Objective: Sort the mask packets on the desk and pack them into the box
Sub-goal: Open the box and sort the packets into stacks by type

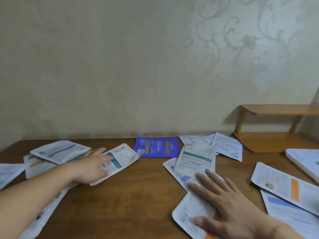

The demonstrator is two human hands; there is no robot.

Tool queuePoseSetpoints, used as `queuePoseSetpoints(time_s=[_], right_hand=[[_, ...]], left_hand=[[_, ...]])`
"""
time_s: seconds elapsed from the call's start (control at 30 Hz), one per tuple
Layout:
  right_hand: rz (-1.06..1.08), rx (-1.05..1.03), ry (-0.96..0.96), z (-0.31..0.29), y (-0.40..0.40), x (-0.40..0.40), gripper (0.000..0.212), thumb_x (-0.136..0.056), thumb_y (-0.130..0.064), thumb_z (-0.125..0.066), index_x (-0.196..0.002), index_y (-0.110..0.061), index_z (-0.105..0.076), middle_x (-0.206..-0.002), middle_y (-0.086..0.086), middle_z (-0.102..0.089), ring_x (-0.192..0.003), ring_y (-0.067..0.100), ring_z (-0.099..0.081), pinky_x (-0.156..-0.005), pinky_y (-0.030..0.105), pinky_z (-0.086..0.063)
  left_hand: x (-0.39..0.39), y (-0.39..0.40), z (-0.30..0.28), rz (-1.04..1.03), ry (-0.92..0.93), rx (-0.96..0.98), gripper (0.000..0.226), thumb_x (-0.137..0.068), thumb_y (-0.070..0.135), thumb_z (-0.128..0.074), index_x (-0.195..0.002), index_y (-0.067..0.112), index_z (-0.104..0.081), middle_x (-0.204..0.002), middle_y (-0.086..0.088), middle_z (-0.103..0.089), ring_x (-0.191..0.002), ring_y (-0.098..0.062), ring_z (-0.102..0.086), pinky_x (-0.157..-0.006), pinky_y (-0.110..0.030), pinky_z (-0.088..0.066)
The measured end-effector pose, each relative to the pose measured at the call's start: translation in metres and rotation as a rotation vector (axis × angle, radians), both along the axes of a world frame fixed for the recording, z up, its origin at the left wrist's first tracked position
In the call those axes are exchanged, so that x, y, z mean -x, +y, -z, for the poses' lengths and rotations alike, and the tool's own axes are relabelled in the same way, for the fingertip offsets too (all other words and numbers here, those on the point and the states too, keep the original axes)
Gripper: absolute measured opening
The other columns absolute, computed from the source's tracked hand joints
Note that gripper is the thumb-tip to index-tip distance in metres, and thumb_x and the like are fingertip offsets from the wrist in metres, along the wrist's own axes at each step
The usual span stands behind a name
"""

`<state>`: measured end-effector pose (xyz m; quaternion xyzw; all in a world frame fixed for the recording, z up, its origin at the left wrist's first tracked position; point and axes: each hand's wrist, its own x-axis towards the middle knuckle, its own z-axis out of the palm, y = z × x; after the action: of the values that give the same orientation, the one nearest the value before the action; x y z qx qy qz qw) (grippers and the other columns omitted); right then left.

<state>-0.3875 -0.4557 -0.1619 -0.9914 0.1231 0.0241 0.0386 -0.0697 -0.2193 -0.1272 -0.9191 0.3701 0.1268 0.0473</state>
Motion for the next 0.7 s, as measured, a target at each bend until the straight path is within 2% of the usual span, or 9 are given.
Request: queuePoseSetpoints(time_s=[0.07,0.13,0.2,0.27,0.3,0.37,0.47,0.57,0.7], right_hand=[[-0.028,0.141,0.022,0.003,-0.002,0.022,0.078,-0.073,-0.093,-0.024,-0.143,-0.061,-0.015,-0.157,-0.020,-0.020,-0.147,0.014,-0.021,-0.114,0.030,-0.028],[0.057,0.170,0.086,0.009,-0.002,0.033,0.081,-0.076,-0.090,-0.024,-0.146,-0.048,-0.030,-0.146,-0.015,-0.045,-0.137,0.016,-0.034,-0.103,0.027,-0.035],[0.048,0.208,0.097,0.024,-0.003,0.040,0.080,-0.078,-0.088,-0.026,-0.146,-0.046,-0.031,-0.150,-0.013,-0.036,-0.137,0.014,-0.024,-0.098,0.025,-0.039],[0.032,0.180,0.094,0.023,-0.008,0.047,0.078,-0.079,-0.086,-0.029,-0.146,-0.047,-0.031,-0.152,-0.012,-0.030,-0.133,0.017,-0.038,-0.087,0.025,-0.053],[0.041,0.178,0.120,0.016,-0.011,0.048,0.075,-0.079,-0.084,-0.031,-0.145,-0.049,-0.032,-0.150,-0.015,-0.037,-0.127,0.015,-0.049,-0.078,0.024,-0.057],[0.023,0.229,0.176,-0.007,-0.008,0.049,0.066,-0.082,-0.078,-0.034,-0.143,-0.054,-0.029,-0.142,-0.019,-0.047,-0.122,0.009,-0.057,-0.080,0.024,-0.056],[0.027,0.058,0.064,-0.026,-0.002,0.032,0.068,-0.086,-0.075,-0.037,-0.145,-0.056,-0.010,-0.151,-0.024,-0.022,-0.141,0.005,-0.023,-0.111,0.028,-0.028],[0.097,-0.059,-0.099,-0.036,0.006,-0.006,0.072,-0.084,-0.075,-0.039,-0.147,-0.044,-0.024,-0.152,-0.022,-0.024,-0.141,0.003,-0.019,-0.112,0.025,-0.026],[-0.009,-0.018,0.006,-0.021,0.026,-0.066,0.074,-0.087,-0.074,-0.033,-0.145,-0.028,-0.035,-0.158,-0.005,-0.024,-0.148,0.019,-0.009,-0.120,0.047,-0.010]], left_hand=[[-0.002,-0.037,0.002,0.030,-0.028,0.095,0.065,-0.099,0.053,-0.041,-0.155,0.036,-0.014,-0.165,0.006,0.005,-0.151,-0.023,0.003,-0.122,-0.044,-0.010],[0.006,-0.075,0.008,0.102,-0.051,0.144,0.067,-0.098,0.058,-0.037,-0.155,0.037,-0.010,-0.165,0.005,0.006,-0.151,-0.021,0.005,-0.121,-0.048,-0.009],[0.017,-0.106,0.019,0.171,-0.053,0.122,0.066,-0.098,0.061,-0.032,-0.155,0.040,-0.005,-0.164,0.005,0.010,-0.151,-0.020,0.008,-0.121,-0.050,-0.005],[0.029,-0.123,0.028,0.200,-0.001,0.087,0.063,-0.099,0.060,-0.027,-0.154,0.041,-0.003,-0.164,0.005,0.010,-0.151,-0.021,0.008,-0.121,-0.053,-0.004],[0.034,-0.125,0.030,0.206,0.012,0.087,0.063,-0.099,0.061,-0.027,-0.154,0.042,-0.005,-0.165,0.006,0.008,-0.151,-0.020,0.006,-0.120,-0.054,-0.003],[0.043,-0.121,0.027,0.247,-0.009,0.081,0.065,-0.095,0.067,-0.027,-0.154,0.043,-0.010,-0.165,0.007,0.002,-0.152,-0.019,0.000,-0.120,-0.056,-0.001],[0.059,-0.101,0.014,0.376,-0.079,-0.002,0.076,-0.082,0.077,-0.018,-0.151,0.046,-0.017,-0.164,0.009,-0.007,-0.150,-0.016,-0.010,-0.120,-0.051,0.003],[0.075,-0.081,0.008,0.472,-0.102,-0.029,0.068,-0.089,0.073,-0.024,-0.151,0.048,-0.014,-0.163,0.012,-0.008,-0.150,-0.013,-0.011,-0.120,-0.042,0.004],[0.079,-0.062,0.008,0.454,-0.027,0.037,0.060,-0.098,0.059,-0.037,-0.152,0.045,-0.016,-0.162,0.018,-0.009,-0.149,-0.005,-0.009,-0.120,-0.039,0.003]])
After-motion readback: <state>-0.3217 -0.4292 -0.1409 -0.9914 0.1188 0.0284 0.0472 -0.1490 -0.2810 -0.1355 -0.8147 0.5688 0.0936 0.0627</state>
